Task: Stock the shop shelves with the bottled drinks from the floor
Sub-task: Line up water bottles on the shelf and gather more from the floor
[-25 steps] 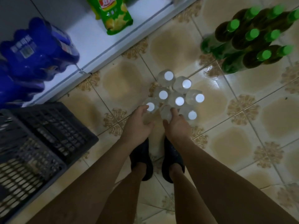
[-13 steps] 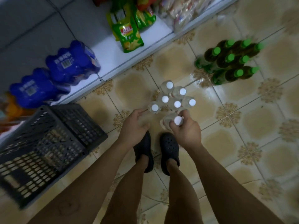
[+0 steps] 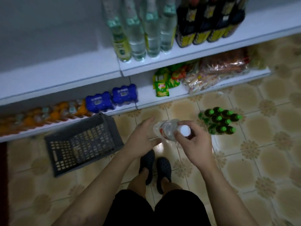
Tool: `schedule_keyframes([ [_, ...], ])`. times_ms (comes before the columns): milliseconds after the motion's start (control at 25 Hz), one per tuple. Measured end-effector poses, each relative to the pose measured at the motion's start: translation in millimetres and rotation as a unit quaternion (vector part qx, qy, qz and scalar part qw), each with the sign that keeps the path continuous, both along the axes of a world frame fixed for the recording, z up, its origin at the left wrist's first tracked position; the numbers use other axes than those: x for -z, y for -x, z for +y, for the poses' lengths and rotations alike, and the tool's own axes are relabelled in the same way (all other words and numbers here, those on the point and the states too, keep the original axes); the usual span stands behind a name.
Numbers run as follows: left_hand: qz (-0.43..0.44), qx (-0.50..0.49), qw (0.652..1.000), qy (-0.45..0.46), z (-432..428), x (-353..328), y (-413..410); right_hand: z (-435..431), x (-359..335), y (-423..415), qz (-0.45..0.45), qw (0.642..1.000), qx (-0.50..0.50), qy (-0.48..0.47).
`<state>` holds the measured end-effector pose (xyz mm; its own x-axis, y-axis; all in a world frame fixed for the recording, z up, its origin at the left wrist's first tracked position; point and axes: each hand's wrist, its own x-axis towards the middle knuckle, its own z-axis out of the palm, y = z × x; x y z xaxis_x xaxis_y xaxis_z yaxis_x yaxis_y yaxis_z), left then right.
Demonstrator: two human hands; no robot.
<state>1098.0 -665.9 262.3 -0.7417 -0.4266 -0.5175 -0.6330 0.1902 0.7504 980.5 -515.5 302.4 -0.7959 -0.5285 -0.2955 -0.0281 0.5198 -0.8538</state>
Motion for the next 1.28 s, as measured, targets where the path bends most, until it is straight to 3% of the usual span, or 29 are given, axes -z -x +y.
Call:
schedule_keyframes([
  [280, 0.083, -0.115, 0.987, 0.071, 18, -121, -81, -37, -122, -33, -0.001, 0.981, -0.164, 0.106],
  [480, 0.132, -0.255, 0.952, 0.104, 34, -163, -139, -74, -176, -81, 0.030, 0.945, -0.303, 0.117],
  [720, 0.202, -0.329, 0.910, 0.151, 25, -190, -229, -117, -234, -178, 0.054, 0.913, -0.384, 0.127],
  [1040, 0.176, -0.426, 0.866, 0.194, -39, -215, -404, -196, -275, -354, 0.035, 0.867, -0.471, 0.163],
  [1280, 0.194, -0.479, 0.846, 0.135, -70, -214, -502, -229, -270, -447, -0.007, 0.849, -0.513, 0.128],
])
